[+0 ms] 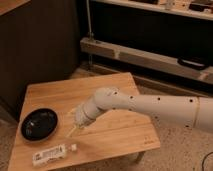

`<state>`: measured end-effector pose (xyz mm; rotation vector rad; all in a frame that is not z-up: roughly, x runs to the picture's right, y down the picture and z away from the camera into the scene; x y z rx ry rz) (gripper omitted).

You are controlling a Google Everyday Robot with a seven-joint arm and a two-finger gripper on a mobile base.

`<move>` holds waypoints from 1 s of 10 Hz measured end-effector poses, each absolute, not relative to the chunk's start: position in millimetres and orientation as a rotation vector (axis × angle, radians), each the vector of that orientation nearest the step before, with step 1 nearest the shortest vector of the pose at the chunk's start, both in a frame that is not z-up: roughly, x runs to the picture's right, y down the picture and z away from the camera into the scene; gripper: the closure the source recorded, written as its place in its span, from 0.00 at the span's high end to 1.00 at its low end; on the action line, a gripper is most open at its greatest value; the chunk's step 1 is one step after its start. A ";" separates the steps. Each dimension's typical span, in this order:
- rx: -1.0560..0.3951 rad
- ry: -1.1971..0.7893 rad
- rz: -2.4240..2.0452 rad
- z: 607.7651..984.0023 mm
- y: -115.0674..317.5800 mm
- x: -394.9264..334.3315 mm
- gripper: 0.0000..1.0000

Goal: Place the bottle in the ceramic bowl

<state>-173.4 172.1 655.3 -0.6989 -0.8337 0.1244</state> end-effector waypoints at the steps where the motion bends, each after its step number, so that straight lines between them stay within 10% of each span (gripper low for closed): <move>1: -0.714 -0.835 0.128 657.5 181.3 -175.4 0.65; 10: -0.821 -0.842 0.157 667.8 230.4 -191.0 0.65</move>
